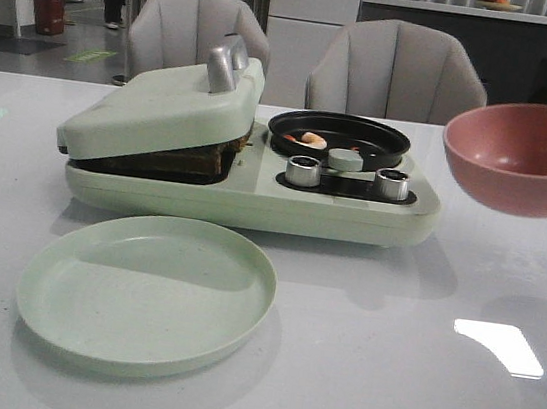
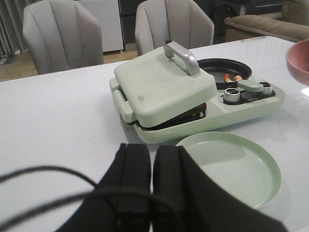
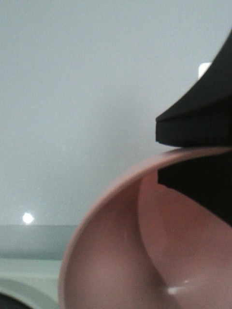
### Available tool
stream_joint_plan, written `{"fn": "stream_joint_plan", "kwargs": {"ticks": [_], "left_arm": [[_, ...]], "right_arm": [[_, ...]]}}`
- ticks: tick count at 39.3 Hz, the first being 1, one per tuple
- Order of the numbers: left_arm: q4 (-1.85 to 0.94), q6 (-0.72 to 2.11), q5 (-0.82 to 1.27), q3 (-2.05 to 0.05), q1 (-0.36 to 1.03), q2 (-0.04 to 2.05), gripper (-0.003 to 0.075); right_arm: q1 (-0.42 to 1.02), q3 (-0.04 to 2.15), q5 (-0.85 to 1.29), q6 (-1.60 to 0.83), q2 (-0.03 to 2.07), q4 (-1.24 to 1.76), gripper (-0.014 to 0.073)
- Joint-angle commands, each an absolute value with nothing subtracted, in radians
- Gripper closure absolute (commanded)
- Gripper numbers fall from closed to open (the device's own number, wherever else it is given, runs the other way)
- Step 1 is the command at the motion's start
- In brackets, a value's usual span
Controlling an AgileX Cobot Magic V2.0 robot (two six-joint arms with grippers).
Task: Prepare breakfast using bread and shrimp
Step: 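Lower the pink bowl onto the table and open the right gripper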
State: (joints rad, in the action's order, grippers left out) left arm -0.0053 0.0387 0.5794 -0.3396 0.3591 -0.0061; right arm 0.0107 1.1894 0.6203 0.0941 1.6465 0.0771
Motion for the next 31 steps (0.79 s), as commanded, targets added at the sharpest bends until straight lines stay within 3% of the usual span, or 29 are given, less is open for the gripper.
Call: {"fn": "stream_joint_plan", "kwargs": {"ticks": [1, 13, 23, 27, 31], "left_arm": [[-0.013, 0.027, 0.495, -0.363, 0.358, -0.007, 0.0606], [-0.013, 0.027, 0.495, -0.363, 0.358, -0.007, 0.0606], [-0.013, 0.027, 0.495, -0.363, 0.358, -0.007, 0.0606], [-0.013, 0.027, 0.495, -0.363, 0.358, -0.007, 0.0606], [-0.013, 0.027, 0.495, -0.363, 0.358, -0.007, 0.0606]], "right_arm": [[-0.032, 1.216, 0.592, 0.071, 1.663, 0.146, 0.0457], [-0.141, 1.218, 0.606, -0.069, 1.759, 0.316, 0.0457], [-0.149, 1.289, 0.670, -0.094, 1.833, 0.316, 0.0449], [-0.149, 1.324, 0.697, -0.095, 1.855, 0.309, 0.0407], [-0.146, 1.356, 0.715, -0.096, 1.862, 0.281, 0.0307]]}}
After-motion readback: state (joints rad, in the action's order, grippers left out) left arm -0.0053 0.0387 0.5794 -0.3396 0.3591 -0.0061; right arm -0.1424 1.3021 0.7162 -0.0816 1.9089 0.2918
